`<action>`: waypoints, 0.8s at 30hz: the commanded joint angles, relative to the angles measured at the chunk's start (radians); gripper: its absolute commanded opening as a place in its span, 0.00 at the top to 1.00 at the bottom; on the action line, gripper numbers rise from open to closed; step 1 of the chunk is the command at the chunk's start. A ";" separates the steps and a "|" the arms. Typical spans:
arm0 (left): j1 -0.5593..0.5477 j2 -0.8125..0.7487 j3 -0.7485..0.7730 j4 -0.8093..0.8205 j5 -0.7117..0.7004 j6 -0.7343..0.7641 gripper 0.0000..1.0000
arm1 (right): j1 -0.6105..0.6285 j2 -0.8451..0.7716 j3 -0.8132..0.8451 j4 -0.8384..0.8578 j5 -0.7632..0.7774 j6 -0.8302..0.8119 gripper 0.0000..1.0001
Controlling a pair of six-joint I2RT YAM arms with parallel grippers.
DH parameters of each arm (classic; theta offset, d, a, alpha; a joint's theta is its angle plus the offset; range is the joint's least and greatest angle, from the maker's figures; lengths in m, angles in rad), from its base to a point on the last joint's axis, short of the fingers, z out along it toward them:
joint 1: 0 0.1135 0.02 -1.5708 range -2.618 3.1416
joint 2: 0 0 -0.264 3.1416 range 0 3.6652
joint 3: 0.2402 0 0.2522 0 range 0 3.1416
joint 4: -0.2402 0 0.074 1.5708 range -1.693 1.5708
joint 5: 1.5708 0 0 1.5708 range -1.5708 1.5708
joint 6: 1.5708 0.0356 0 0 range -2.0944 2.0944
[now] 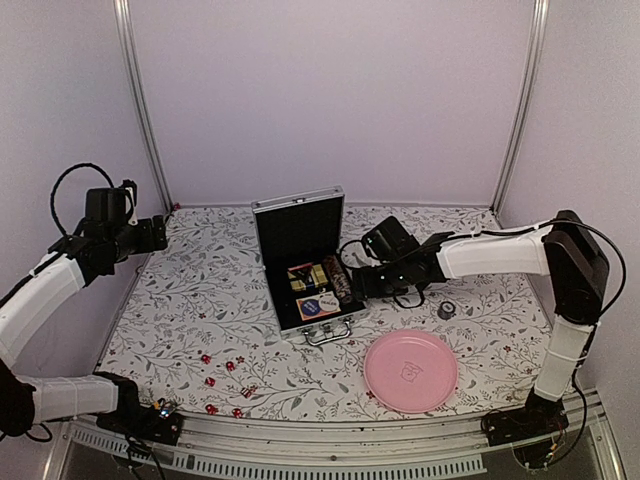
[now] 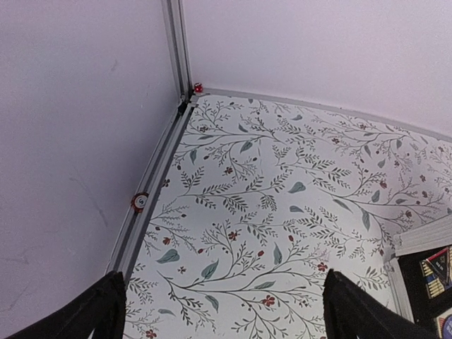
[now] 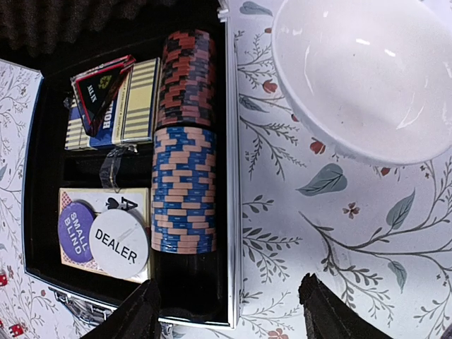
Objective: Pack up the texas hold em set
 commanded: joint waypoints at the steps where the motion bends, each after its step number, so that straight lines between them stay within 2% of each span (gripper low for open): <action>1: 0.011 0.003 -0.018 0.018 -0.019 0.015 0.03 | 0.007 0.030 -0.006 0.063 -0.036 0.046 0.32; 24: 0.010 0.007 -0.014 0.018 -0.018 0.015 0.03 | 0.007 0.158 0.071 0.067 -0.008 0.055 0.32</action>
